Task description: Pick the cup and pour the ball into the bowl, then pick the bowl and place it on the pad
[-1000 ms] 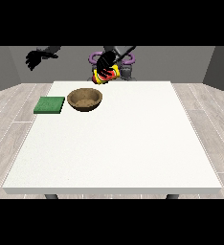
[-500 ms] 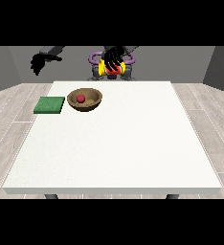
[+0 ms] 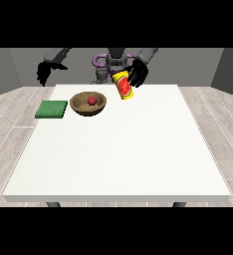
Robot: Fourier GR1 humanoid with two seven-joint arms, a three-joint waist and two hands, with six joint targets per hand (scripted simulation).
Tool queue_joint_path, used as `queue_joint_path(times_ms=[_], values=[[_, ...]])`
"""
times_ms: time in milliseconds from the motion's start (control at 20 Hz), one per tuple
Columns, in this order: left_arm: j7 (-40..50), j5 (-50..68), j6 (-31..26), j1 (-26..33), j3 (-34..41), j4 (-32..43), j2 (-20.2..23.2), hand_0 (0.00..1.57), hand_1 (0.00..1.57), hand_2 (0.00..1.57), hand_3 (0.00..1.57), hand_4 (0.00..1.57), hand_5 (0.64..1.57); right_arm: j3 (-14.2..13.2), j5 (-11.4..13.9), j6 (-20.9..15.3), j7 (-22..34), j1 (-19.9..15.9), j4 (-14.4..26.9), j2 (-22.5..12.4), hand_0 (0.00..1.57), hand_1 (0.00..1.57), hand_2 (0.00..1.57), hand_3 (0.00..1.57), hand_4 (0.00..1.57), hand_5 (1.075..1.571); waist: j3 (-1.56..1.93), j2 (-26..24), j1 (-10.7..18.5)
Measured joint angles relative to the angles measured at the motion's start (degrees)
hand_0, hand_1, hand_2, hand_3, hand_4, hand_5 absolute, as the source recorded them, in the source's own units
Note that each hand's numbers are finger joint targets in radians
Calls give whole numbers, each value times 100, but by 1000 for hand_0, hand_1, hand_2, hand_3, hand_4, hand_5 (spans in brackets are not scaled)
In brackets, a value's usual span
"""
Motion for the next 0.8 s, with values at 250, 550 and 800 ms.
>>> queue_joint_path(times_ms=[250, 550, 800], values=[[-1127, 2099, -111, 729, 251, -793, -63, 0, 0, 0, 0, 0, 1565, 154, 172, -531, 37, -314, -158, 365, 0, 0, 0, 0, 213, 1571, 33, 353, 144], [-2417, 3456, -994, 1441, 320, -1306, -44, 0, 0, 0, 0, 0, 1563, 237, 383, -1362, -50, -503, -88, 917, 0, 0, 0, 0, 324, 1569, 93, 573, 607], [-2873, 3876, -1583, 1793, 528, -1489, 170, 0, 0, 0, 0, 0, 1565, 201, 384, -1615, -212, -771, 380, 994, 0, 0, 0, 0, 257, 1567, 113, 600, 713]])
